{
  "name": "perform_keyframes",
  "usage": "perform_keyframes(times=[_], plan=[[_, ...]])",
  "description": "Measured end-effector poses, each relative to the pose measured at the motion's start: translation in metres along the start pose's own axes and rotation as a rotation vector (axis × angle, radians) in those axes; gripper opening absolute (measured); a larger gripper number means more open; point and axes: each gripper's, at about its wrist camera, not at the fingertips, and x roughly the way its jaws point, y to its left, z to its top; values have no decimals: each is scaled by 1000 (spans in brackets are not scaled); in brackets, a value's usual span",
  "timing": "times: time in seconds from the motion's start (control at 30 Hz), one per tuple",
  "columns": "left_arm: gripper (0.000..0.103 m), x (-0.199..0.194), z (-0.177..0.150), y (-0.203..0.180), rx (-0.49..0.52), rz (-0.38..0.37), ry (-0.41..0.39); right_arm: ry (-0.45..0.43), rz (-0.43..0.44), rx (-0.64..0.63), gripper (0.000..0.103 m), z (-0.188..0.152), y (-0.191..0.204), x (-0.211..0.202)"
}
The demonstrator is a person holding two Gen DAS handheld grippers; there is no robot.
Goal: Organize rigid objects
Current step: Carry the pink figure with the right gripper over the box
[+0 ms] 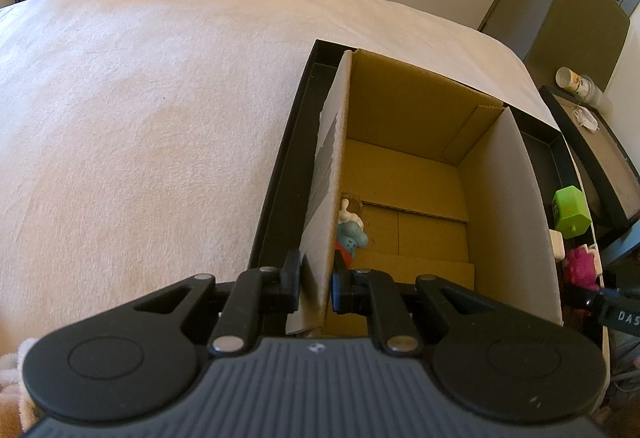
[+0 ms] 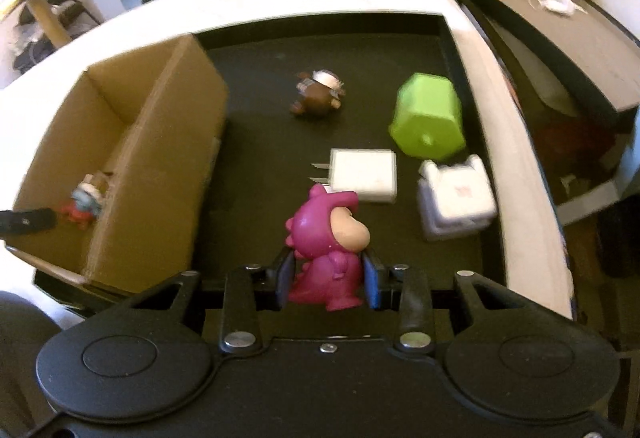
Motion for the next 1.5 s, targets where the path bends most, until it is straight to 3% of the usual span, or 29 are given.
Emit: perform_keyframes(times=[0.73, 1.03, 1.5], plan=[[12, 0, -2, -6, 25, 40, -15, -141, 124, -127, 35, 49, 75, -39], [11, -1, -4, -10, 42, 54, -30, -139, 179, -211, 35, 53, 116, -36], [12, -4, -5, 2, -3, 6, -37, -102, 242, -263, 36, 52, 163, -18]])
